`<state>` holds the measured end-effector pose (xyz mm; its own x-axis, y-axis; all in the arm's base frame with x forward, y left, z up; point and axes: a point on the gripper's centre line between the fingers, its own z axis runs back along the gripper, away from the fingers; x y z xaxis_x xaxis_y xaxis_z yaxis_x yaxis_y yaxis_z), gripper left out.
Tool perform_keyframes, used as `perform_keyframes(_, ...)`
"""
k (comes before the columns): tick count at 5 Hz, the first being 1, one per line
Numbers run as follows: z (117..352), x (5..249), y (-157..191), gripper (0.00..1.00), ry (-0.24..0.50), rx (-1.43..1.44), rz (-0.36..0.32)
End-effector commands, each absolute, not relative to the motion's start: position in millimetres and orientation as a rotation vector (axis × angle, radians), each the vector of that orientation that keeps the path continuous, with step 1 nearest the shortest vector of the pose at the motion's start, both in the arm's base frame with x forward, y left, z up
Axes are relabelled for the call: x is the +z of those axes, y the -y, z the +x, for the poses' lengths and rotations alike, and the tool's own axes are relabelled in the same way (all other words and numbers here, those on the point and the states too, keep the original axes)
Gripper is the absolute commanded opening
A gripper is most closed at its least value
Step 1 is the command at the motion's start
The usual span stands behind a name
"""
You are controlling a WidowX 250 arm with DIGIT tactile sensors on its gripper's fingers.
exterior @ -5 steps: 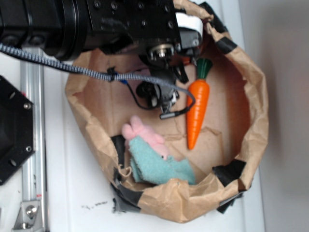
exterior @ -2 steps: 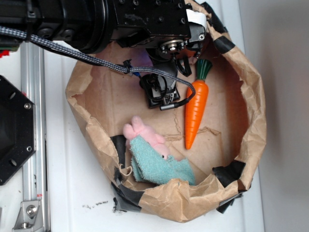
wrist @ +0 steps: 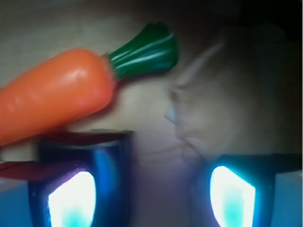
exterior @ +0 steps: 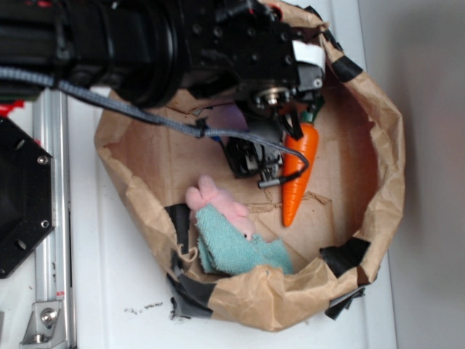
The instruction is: Grab the black box.
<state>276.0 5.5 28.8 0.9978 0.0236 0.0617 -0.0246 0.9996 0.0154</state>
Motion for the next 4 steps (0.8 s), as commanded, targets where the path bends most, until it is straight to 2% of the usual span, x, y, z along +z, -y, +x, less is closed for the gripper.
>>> perform_keyframes(1,257,19,28,1.0,0.007,-0.061,-0.006)
perform_keyframes(2,252,18,34,1.0,0.009,-0.08,0.004)
perform_keyframes(3,257,21,24,0.79,0.028,-0.03,0.028)
perform_keyframes(4,270,31,12,0.0,0.07,-0.016,0.018)
